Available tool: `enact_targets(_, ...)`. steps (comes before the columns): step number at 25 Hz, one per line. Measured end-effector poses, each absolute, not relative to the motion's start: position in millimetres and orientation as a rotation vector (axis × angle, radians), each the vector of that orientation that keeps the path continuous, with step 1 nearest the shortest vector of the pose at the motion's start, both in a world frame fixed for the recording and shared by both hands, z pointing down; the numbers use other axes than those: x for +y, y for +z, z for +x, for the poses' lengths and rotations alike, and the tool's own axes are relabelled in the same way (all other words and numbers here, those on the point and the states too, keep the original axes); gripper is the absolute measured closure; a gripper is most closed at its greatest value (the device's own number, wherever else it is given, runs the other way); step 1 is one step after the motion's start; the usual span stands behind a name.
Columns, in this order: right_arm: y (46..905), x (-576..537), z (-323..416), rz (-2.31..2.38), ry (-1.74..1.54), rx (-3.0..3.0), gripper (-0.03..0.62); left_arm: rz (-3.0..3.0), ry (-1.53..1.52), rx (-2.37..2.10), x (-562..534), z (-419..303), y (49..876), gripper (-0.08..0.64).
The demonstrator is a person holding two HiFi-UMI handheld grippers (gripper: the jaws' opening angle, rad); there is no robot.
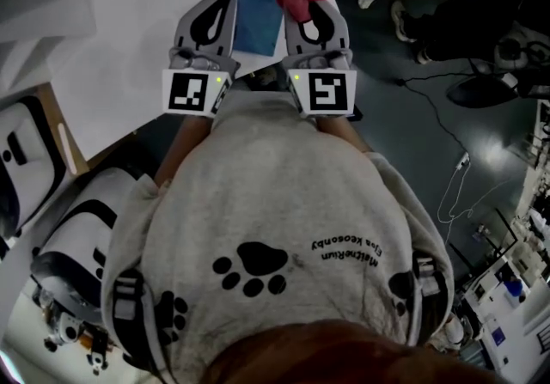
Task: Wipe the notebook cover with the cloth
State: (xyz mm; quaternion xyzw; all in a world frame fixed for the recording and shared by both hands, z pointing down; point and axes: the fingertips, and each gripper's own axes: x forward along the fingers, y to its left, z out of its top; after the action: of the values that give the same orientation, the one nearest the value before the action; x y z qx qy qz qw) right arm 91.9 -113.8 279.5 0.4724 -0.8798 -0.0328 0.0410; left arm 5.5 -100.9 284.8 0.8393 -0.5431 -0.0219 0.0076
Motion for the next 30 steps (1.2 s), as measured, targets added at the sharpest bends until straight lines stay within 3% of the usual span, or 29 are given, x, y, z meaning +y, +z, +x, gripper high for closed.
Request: enact_targets(30, 393.0, -174.2, 49.0, 1.144, -0.049, -2.492, 0.531, 2.546, 0.196, -1.476, -123.2, -14.5, 410.3, 0.548)
